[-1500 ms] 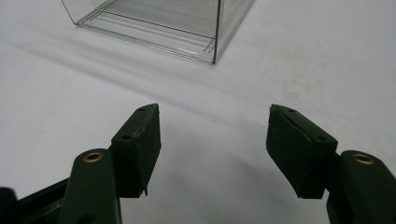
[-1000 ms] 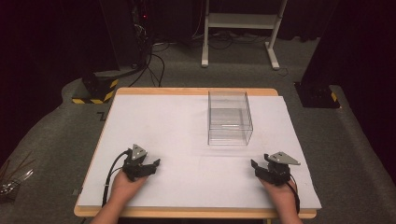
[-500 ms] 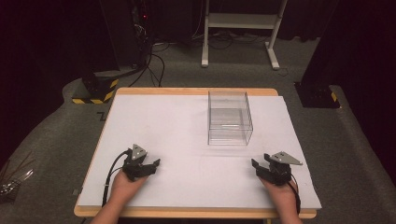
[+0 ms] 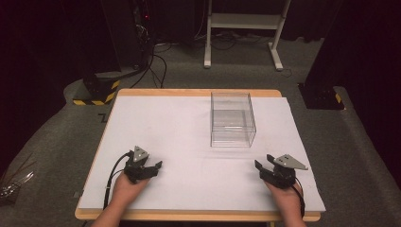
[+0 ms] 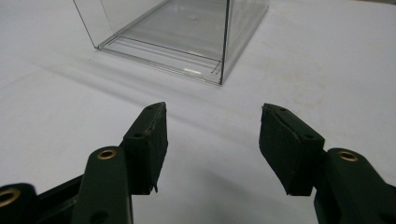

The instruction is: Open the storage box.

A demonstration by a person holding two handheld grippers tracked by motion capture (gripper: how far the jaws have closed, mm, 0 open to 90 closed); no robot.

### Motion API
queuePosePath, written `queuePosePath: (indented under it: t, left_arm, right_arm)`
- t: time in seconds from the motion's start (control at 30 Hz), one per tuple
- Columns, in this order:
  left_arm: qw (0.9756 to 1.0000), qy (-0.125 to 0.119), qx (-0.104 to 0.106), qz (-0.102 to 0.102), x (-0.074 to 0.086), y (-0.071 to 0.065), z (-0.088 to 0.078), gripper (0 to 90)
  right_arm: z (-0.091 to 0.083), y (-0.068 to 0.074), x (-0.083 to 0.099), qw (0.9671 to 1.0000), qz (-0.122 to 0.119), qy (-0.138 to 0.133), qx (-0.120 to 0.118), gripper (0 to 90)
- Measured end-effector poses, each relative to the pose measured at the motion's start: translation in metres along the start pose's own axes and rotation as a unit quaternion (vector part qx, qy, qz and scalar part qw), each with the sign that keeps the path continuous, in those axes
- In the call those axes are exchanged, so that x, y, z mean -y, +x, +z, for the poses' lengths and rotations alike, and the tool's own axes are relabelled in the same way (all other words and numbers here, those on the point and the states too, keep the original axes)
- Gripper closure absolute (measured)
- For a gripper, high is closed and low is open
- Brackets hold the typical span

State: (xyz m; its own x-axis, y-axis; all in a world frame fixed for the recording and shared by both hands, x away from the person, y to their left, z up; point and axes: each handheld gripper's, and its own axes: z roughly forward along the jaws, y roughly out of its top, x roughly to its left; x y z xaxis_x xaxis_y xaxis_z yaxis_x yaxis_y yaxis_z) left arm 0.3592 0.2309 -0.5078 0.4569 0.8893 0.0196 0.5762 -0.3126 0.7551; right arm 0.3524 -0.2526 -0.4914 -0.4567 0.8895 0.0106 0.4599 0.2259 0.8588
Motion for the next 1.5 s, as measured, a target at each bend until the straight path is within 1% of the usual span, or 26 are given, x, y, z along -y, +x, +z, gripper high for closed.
queuePosePath:
  t: [0.03, 0.07, 0.23, 0.3, 0.57, 0.8, 1.17, 1.2, 1.33, 1.4, 1.5]
  left_arm:
    - [1.0, 0.0, 0.0, 0.0, 0.0, 0.0, 0.0, 33.9]
    - [1.0, 0.0, 0.0, 0.0, 0.0, 0.0, 0.0, 33.9]
    - [1.0, 0.0, 0.0, 0.0, 0.0, 0.0, 0.0, 33.9]
    - [1.0, 0.0, 0.0, 0.0, 0.0, 0.0, 0.0, 33.9]
    - [1.0, -0.001, 0.0, -0.001, 0.0, 0.0, 0.0, 33.9]
    - [1.0, -0.001, 0.001, -0.001, 0.0, 0.0, 0.0, 34.0]
    - [1.0, 0.0, 0.0, -0.001, 0.0, 0.0, 0.0, 34.0]
    - [1.0, 0.0, 0.0, -0.001, 0.0, 0.0, 0.0, 34.0]
    - [1.0, 0.0, 0.0, 0.0, 0.0, 0.0, 0.0, 34.0]
    - [1.0, -0.001, 0.0, -0.001, 0.0, 0.0, 0.0, 34.0]
    - [1.0, 0.0, 0.0, 0.0, 0.0, 0.0, 0.0, 34.0]
  right_arm:
    - [0.0, 0.0, 0.0, 1.0, 0.0, 0.0, 0.0, 42.2]
    - [-0.001, 0.001, -0.001, 1.0, -0.006, -0.003, -0.001, 42.2]
    - [-0.002, 0.002, -0.003, 0.9999, -0.004, -0.007, -0.008, 41.7]
    - [-0.001, 0.003, -0.004, 0.9999, -0.004, -0.004, -0.009, 41.7]
    - [0.0, 0.007, -0.005, 0.9996, -0.025, -0.005, -0.011, 41.3]
    - [0.002, 0.013, -0.01, 0.9989, -0.041, -0.002, -0.021, 41.0]
    - [0.005, 0.022, -0.02, 0.9983, -0.046, -0.013, -0.034, 40.2]
    - [0.007, 0.023, -0.023, 0.998, -0.05, -0.012, -0.037, 38.3]
    - [0.009, 0.025, -0.027, 0.9977, -0.054, -0.011, -0.038, 38.2]
    - [0.01, 0.025, -0.03, 0.9978, -0.049, -0.01, -0.044, 38.3]
    - [0.011, 0.024, -0.032, 0.9976, -0.049, -0.009, -0.048, 38.2]
